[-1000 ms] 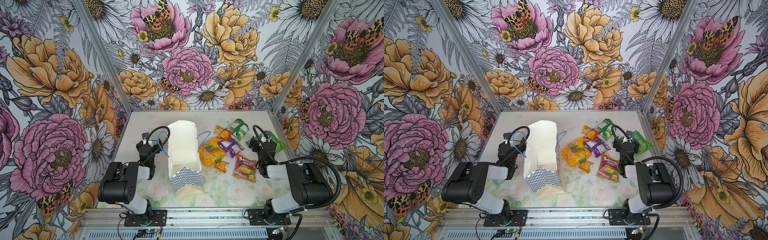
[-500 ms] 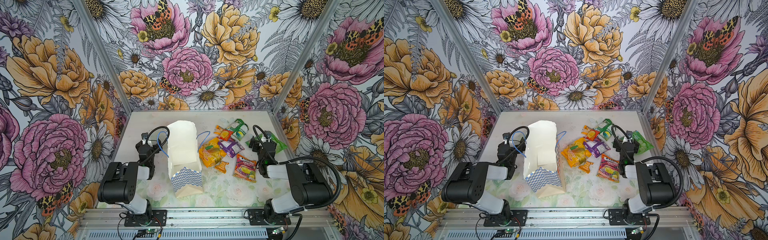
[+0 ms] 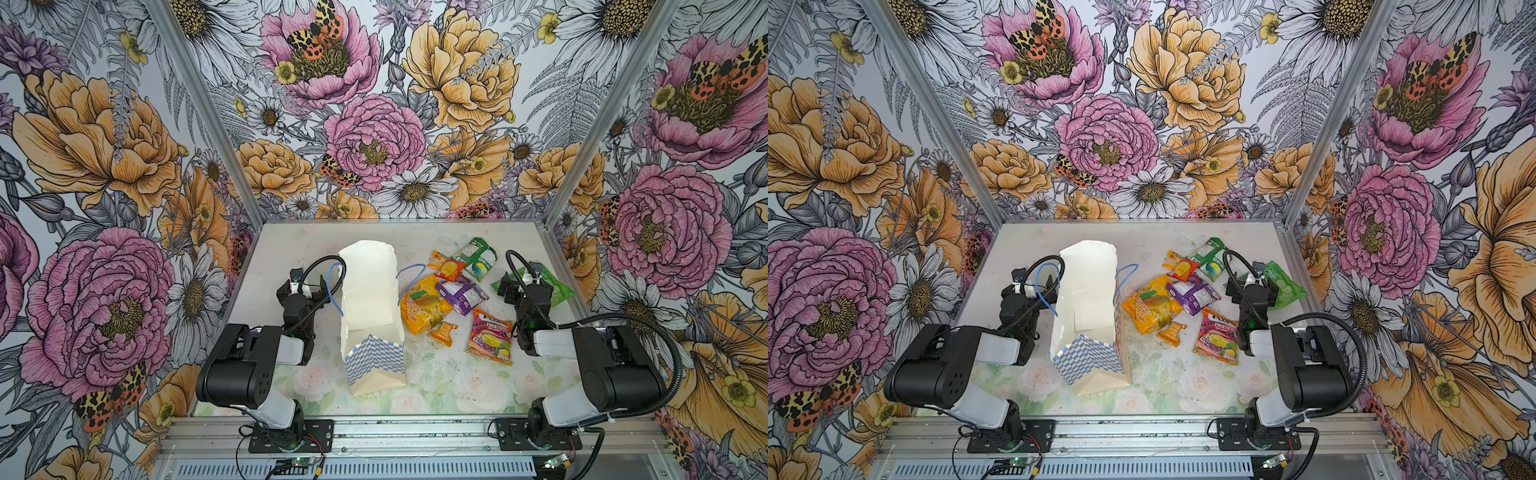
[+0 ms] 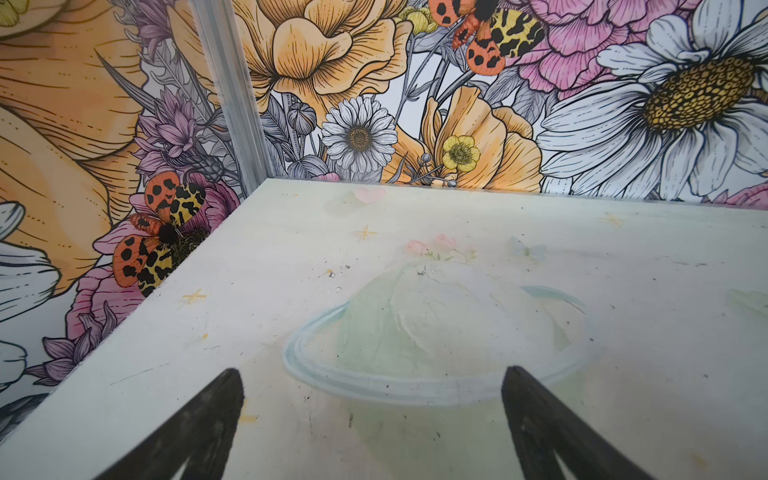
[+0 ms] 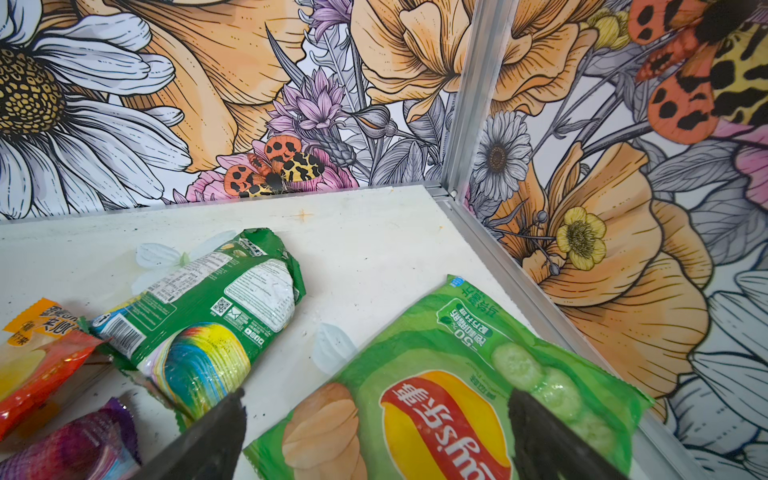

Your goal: Place the snacks into the paper bag

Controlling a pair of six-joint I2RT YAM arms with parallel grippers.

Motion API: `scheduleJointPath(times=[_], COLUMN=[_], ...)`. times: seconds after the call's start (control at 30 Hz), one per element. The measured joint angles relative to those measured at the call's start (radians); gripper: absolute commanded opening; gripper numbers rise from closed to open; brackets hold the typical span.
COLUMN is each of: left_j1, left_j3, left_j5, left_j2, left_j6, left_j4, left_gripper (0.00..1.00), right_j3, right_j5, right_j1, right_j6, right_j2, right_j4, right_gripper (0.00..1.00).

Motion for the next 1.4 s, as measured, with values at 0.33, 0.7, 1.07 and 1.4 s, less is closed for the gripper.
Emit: scheduleJointPath(times=[0.33, 0.7, 1.07, 1.4], left_j1=[-0.049, 0.045, 0.087, 0.158], left_j3=[-0.112, 0.130, 0.538, 0.762], left_j5=[-0.065, -0.206, -0.178, 0.054], left_j2=[0.048, -0.330, -0.565, -0.835], left_j6=[0.050, -0.108, -0.488, -0.587], left_j4=[0.237, -0.334, -1.177, -1.595], left_gripper=[0.99, 0.99, 0.99, 0.99], right_j3=[-0.043, 0.083, 0.373, 0.457], right_j5=[-0.047, -0.069, -0.185, -0.425], right_j1=[0.016, 0.056, 0.051, -0.129], right_j6=[-0.039, -0.036, 0.170, 0.469], right_j2=[-0.025, -0.273, -0.471, -0.606], right_j4=[0.010, -0.333, -0.886, -1.175], right_gripper=[1.00, 1.00, 1.00, 0.99])
